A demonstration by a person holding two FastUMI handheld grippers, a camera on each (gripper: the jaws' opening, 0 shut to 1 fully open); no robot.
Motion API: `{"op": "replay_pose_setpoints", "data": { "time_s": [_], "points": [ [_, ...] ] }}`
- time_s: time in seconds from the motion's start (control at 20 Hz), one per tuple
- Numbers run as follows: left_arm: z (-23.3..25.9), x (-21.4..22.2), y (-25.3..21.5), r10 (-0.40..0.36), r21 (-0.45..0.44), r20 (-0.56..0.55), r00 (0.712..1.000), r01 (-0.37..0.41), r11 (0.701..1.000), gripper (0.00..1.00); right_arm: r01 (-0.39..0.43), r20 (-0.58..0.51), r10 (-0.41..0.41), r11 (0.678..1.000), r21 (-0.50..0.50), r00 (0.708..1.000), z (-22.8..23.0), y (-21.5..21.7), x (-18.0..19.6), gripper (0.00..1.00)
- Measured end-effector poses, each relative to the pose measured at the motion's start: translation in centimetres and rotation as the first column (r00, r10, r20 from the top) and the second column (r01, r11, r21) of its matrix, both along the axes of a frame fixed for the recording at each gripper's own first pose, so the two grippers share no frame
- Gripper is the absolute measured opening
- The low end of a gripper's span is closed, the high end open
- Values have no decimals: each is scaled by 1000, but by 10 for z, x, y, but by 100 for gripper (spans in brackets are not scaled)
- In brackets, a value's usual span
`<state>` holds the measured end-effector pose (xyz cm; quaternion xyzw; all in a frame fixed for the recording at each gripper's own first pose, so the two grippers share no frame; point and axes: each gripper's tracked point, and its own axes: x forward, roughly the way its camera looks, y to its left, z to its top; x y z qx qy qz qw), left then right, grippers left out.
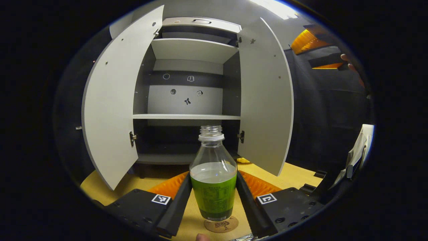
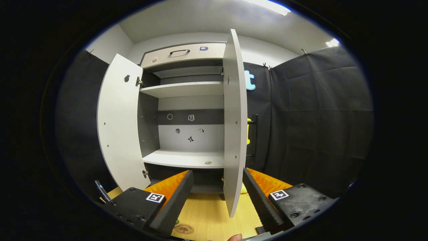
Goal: Grasp the bottle in the cabinet with the left hand and place it on the coaster, then close the right door with the right hand and the left door with the left hand.
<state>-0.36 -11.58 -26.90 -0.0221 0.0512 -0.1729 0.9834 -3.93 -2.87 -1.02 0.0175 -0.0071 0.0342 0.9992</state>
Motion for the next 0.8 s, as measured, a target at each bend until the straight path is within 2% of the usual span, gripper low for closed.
{"op": "replay_pose_setpoints", "data": {
  "time_s": [0.25, 0.4, 0.8],
  "points": [
    [-33, 3, -18, -48, 25, -8, 999, 48, 999, 79, 2, -27, -2, 1000, -20, 1000, -8, -4, -1, 98],
    [-52, 5, -22, -60, 53, -6, 998, 60, 997, 79, 1, -44, -2, 999, -34, 999, -13, -7, 1, 98],
    [-79, 4, -26, -68, 55, -17, 998, 68, 996, 79, -21, -71, 15, 996, -85, 997, -23, 1, 6, 98]
  ]
}}
